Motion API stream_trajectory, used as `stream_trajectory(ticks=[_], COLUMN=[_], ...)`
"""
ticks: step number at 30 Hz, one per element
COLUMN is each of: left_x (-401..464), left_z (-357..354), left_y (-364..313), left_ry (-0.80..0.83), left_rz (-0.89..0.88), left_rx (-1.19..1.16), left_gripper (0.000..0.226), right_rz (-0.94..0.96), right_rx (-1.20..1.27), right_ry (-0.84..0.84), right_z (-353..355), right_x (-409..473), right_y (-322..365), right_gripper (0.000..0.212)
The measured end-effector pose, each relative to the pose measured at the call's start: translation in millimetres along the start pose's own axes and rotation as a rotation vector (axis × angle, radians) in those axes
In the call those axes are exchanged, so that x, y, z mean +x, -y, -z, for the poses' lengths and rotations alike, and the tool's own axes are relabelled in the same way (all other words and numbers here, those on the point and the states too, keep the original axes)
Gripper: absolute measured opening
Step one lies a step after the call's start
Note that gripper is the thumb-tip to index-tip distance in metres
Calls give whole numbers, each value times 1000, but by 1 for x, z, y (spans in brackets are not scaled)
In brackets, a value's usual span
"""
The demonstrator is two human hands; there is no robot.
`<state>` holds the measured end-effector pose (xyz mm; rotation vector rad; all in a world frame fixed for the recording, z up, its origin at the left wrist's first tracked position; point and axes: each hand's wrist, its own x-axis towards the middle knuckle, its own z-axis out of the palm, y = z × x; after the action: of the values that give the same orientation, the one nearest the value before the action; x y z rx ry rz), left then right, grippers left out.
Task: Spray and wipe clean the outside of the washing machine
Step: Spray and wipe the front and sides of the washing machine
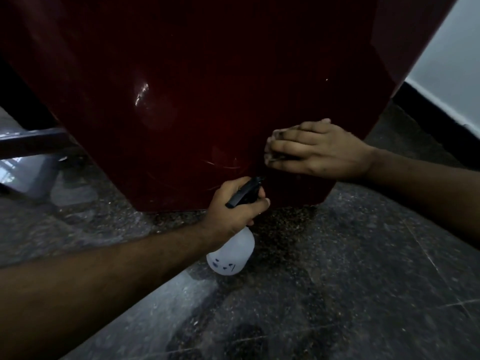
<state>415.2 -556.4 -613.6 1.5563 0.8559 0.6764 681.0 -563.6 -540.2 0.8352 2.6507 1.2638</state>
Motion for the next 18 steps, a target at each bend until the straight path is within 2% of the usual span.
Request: stream_trajectory(ticks=[5,7,10,13,16,18], left_x=[-3,-8,-17,-21,-19,-21], left_z=[21,29,38,48,51,53], left_y=[0,0,2,9,14,15], left_ry=[-57,-68,-49,-88,-147,-160], left_rz=[17,3,-59,-90,-68,-53], left_rx=[-6,-10,2,4,0,-18], left_gripper=[10,11,9,12,15,15], right_rz=[176,197,95,-46,-41,7], right_rx=[-28,-2,-14,11,52,46], right_ry=[86,44,-53,-125,-146,-79], right_z=[-22,-23,-16,-5,-1,-12], right_x=[11,-3,-14,14,57,72], right_y=[22,20,3,-4,11,27], right_gripper=[39,43,41,38,36,37])
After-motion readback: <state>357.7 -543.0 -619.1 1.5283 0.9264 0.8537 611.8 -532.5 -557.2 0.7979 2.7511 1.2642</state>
